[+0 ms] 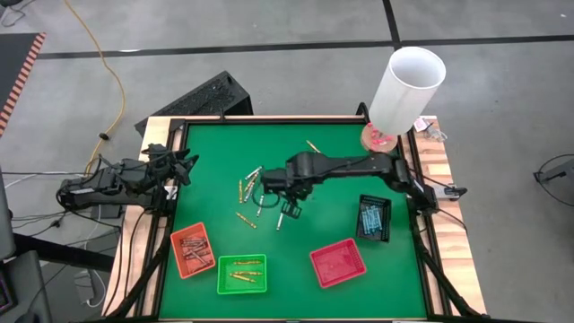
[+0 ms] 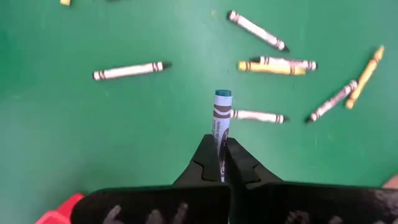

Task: Sort crayons
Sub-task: Put the blue crayon into the black bin

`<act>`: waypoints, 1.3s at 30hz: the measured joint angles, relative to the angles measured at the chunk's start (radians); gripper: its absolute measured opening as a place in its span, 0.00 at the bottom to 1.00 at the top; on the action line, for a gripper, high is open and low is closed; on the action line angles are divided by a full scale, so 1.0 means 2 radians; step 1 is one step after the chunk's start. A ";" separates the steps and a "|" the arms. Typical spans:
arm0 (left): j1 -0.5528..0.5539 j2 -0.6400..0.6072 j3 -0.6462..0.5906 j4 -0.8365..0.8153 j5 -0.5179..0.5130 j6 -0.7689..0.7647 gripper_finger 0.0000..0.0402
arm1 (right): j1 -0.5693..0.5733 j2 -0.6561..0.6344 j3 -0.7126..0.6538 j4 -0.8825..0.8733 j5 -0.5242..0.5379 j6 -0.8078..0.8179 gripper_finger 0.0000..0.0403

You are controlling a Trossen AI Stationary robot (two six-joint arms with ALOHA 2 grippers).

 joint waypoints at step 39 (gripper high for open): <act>0.000 0.000 0.000 0.000 -0.001 0.000 0.56 | 0.194 -0.393 -0.658 0.192 0.019 0.652 0.00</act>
